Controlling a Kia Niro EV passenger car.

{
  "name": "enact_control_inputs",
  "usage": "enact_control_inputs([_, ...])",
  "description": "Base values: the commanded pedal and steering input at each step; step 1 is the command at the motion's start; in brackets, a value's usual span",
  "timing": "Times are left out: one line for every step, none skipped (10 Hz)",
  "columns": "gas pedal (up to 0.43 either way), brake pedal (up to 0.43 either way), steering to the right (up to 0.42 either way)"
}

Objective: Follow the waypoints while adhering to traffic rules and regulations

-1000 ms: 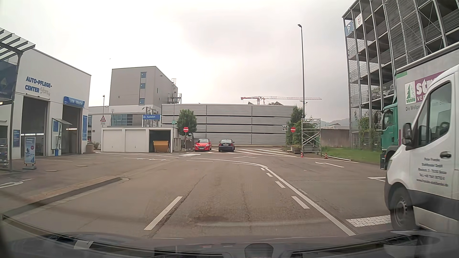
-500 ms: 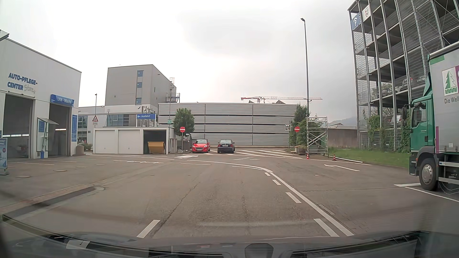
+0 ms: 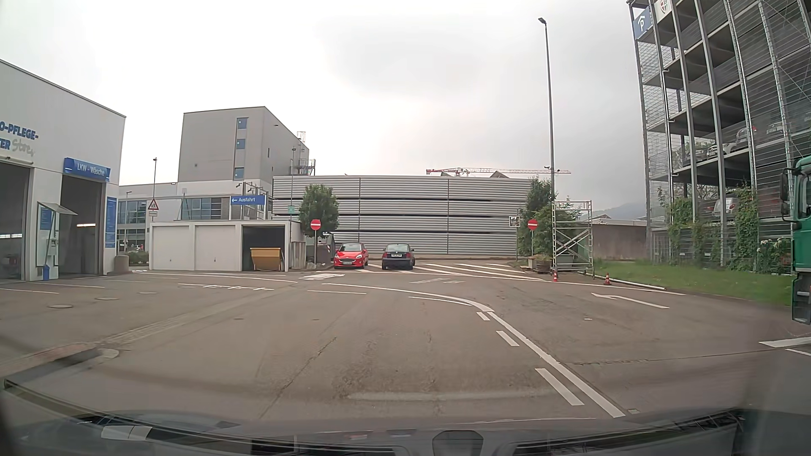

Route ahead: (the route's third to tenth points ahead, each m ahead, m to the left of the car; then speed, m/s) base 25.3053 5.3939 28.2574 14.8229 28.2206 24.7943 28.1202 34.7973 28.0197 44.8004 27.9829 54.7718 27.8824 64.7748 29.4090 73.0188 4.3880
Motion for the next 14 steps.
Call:
enact_control_inputs([0.0, 0.0, 0.0])
enact_control_inputs([0.0, 0.0, 0.0])
enact_control_inputs([0.0, 0.0, 0.0])
enact_control_inputs([0.0, 0.0, 0.0])
enact_control_inputs([0.0, 0.0, 0.0])
enact_control_inputs([0.0, 0.0, 0.0])
enact_control_inputs([0.0, 0.0, 0.0])
enact_control_inputs([0.0, 0.0, 0.0])
enact_control_inputs([0.0, 0.0, 0.0])
enact_control_inputs([0.0, 0.0, 0.0])
enact_control_inputs([0.0, 0.0, 0.0])
enact_control_inputs([0.0, 0.0, 0.0])
enact_control_inputs([0.0, 0.0, 0.0])
enact_control_inputs([0.0, 0.0, 0.0])
